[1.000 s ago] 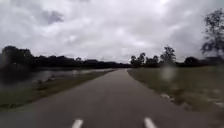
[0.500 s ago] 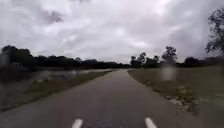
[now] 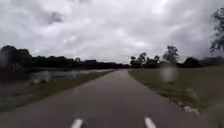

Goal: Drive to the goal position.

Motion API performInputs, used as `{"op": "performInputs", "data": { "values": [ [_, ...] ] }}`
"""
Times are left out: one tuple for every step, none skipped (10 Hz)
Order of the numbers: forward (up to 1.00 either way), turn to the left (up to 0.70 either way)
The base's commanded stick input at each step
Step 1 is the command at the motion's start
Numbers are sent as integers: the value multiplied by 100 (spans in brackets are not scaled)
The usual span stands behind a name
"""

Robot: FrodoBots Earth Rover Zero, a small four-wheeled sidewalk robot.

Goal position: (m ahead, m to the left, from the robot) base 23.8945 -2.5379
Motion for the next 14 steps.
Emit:
{"op": "performInputs", "data": {
  "values": [
    [84, 3],
    [84, 3],
    [84, 3],
    [84, 3],
    [84, 3],
    [84, 3],
    [84, 3],
    [84, 3],
    [84, 3],
    [84, 3],
    [84, 3],
    [84, 3],
    [84, 3],
    [84, 3]
  ]
}}
